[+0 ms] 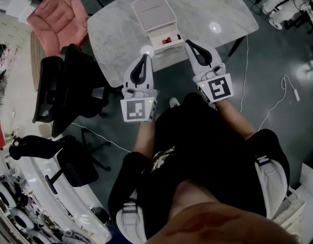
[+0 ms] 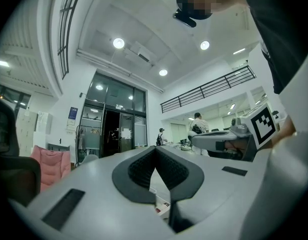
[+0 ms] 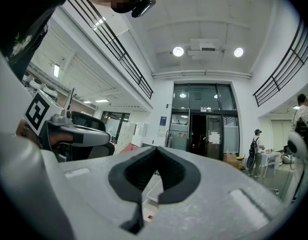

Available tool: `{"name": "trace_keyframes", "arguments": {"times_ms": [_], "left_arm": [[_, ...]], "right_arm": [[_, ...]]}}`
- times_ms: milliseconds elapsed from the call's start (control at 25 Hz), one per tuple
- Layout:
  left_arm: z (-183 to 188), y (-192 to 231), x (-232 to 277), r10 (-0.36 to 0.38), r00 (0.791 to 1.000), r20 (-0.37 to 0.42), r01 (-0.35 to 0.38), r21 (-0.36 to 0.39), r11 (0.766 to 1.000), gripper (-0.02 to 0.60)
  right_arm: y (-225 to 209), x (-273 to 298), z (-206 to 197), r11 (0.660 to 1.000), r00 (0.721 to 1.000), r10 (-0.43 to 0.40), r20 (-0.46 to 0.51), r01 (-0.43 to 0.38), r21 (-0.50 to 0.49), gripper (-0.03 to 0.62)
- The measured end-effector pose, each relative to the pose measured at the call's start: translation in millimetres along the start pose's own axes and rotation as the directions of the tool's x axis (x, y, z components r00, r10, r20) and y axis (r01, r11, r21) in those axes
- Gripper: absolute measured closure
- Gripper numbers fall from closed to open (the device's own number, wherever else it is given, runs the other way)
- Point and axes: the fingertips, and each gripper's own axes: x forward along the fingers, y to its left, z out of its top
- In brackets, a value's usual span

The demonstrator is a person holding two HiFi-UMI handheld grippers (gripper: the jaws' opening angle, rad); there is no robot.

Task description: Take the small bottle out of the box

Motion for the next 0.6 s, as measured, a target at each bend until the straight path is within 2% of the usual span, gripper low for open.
{"name": "trace_keyframes", "arguments": {"times_ms": [80, 360, 600], "left_arm": [[-7.3, 2.0, -0.8, -0.007, 1.0, 0.012, 0.007, 0.024, 1.0, 0.569], [-2.9, 4.6, 7.2, -0.012, 1.0, -0.006, 0.012, -0.023, 1.0, 0.569], [-8.8, 11.8, 16.8, -0.018, 0.999, -0.034, 0.017, -0.03, 0.999, 0.569]], "right_arm": [[-1.2, 0.0, -3.6, 1.0, 1.0, -0.006, -0.013, 0.006, 0.004, 0.599], [-3.9, 12.8, -7.5, 1.0, 1.0, -0.004, -0.021, 0.004, -0.001, 0.599], [-8.4, 24.7, -15.3, 1.0, 1.0, -0.005, -0.028, 0.005, 0.011, 0.599]]}}
